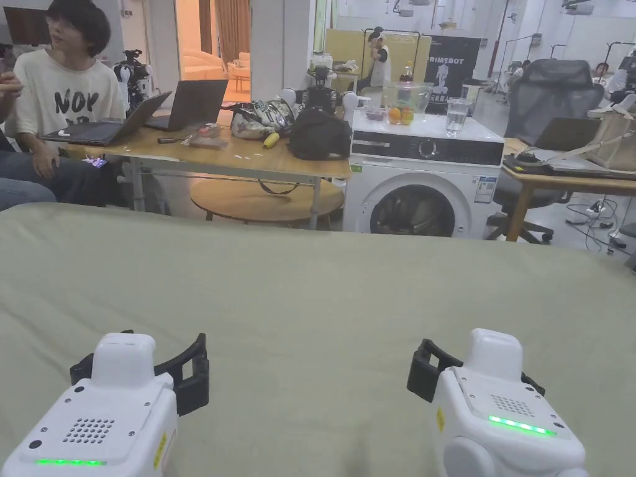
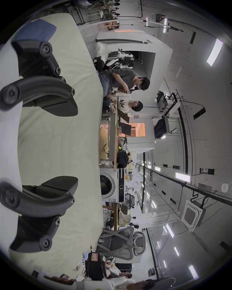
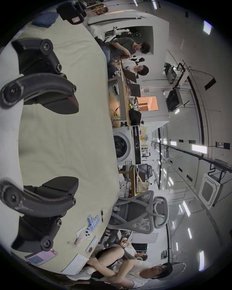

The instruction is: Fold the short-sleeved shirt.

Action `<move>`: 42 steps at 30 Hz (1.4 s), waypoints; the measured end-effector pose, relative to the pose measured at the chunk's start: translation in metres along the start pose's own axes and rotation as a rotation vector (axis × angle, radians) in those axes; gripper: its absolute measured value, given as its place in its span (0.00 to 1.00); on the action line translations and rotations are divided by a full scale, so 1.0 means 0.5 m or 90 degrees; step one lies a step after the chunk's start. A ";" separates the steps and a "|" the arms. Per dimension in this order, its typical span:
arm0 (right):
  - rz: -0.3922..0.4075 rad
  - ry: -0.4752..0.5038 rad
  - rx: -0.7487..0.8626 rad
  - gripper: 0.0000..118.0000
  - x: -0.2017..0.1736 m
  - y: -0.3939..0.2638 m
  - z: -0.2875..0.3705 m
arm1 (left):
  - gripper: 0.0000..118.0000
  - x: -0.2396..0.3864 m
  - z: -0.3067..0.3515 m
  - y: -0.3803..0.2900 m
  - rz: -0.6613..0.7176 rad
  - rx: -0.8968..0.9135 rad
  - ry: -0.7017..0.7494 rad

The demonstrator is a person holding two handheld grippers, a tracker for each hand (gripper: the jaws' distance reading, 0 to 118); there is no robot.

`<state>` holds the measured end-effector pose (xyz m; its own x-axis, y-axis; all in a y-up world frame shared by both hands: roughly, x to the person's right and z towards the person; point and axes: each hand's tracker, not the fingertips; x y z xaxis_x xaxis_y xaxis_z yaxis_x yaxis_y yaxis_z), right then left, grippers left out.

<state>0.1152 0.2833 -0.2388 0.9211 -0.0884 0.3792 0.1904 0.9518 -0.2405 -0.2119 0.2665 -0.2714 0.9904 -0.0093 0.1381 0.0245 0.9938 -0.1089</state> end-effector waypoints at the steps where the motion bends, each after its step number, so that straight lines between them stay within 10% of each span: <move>1: 0.000 0.001 -0.001 0.71 0.001 -0.001 -0.001 | 0.67 0.002 0.000 0.000 0.001 0.001 0.001; 42: 0.002 0.049 -0.051 0.71 -0.004 -0.009 -0.013 | 0.67 -0.008 -0.007 0.018 0.021 -0.025 -0.015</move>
<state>0.1147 0.2772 -0.2444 0.9446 -0.1100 0.3093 0.2108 0.9256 -0.3143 -0.2150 0.2749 -0.2762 0.9873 0.0260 0.1564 -0.0020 0.9884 -0.1517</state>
